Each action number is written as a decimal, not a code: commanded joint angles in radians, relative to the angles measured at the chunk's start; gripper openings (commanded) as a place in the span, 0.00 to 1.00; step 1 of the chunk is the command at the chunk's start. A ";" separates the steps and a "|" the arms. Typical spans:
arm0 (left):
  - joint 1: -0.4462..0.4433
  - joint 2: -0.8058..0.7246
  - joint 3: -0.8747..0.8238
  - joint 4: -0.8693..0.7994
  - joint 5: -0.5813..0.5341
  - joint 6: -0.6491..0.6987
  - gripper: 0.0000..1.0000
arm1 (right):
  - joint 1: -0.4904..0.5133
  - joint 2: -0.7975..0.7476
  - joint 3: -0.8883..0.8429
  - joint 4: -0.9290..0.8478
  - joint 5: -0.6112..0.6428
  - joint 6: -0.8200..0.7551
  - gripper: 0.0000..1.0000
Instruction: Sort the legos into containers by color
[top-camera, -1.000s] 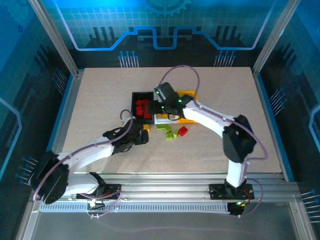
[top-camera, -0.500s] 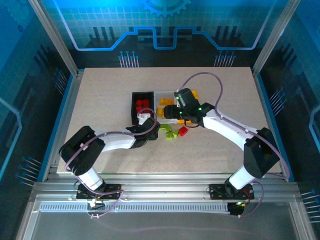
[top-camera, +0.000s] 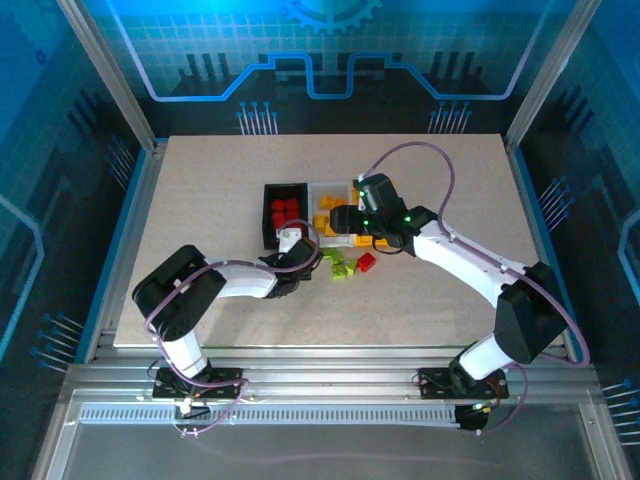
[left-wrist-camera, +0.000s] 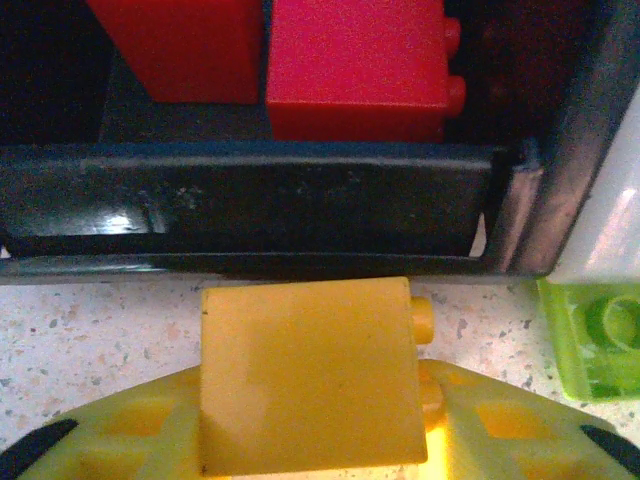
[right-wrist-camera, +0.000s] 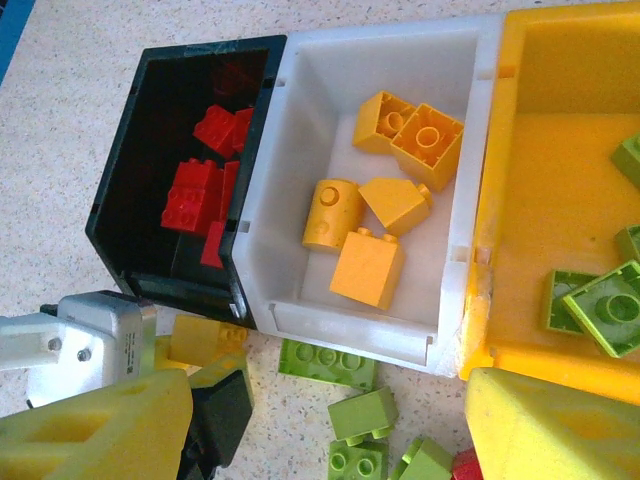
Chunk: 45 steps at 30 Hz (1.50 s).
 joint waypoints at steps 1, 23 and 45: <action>-0.011 -0.048 -0.040 0.012 -0.011 -0.001 0.40 | -0.014 -0.017 -0.014 0.016 -0.001 0.013 0.73; -0.019 0.004 0.619 -0.457 0.289 0.090 0.33 | -0.083 -0.215 -0.252 -0.077 0.026 0.045 0.73; 0.002 0.091 0.790 -0.437 0.375 0.049 0.99 | -0.036 -0.189 -0.348 -0.053 0.002 0.131 0.75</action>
